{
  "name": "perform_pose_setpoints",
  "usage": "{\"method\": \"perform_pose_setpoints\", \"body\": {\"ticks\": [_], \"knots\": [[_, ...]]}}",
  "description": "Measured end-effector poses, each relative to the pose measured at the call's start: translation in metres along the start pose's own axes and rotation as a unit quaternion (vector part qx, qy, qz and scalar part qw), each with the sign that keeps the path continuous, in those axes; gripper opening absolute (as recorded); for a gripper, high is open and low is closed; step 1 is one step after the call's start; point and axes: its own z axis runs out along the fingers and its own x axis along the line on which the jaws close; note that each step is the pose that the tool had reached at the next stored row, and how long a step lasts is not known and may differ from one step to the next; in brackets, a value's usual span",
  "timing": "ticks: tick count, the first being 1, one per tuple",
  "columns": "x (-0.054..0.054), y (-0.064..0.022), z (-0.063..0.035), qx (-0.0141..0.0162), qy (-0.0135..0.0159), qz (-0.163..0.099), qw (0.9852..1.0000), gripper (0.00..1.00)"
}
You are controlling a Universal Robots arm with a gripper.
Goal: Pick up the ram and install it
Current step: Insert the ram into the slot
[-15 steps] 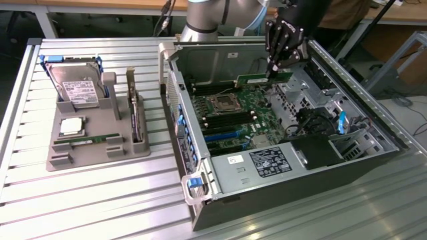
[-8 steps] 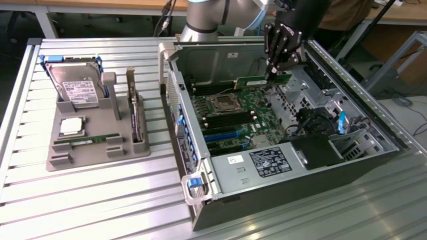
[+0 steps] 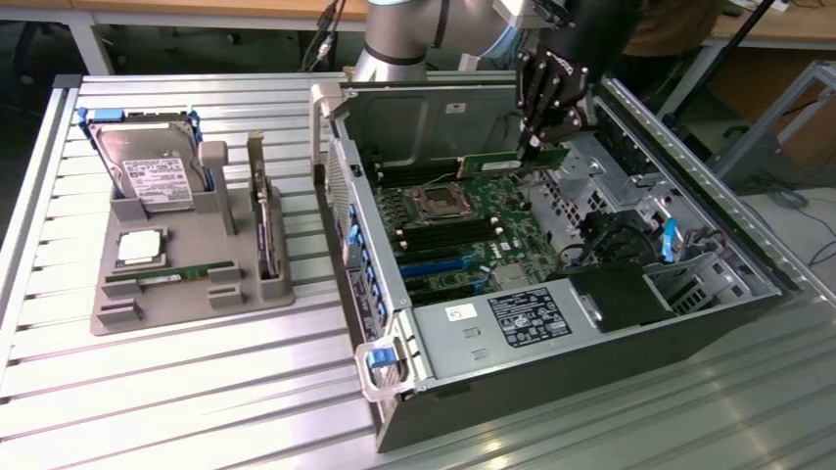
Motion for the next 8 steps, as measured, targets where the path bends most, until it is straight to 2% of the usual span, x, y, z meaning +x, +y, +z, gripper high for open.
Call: {"method": "perform_pose_setpoints", "body": {"ticks": [8], "knots": [[0.0000, -0.0001, 0.0037, 0.0000, 0.0000, 0.000, 1.0000, 0.12]]}}
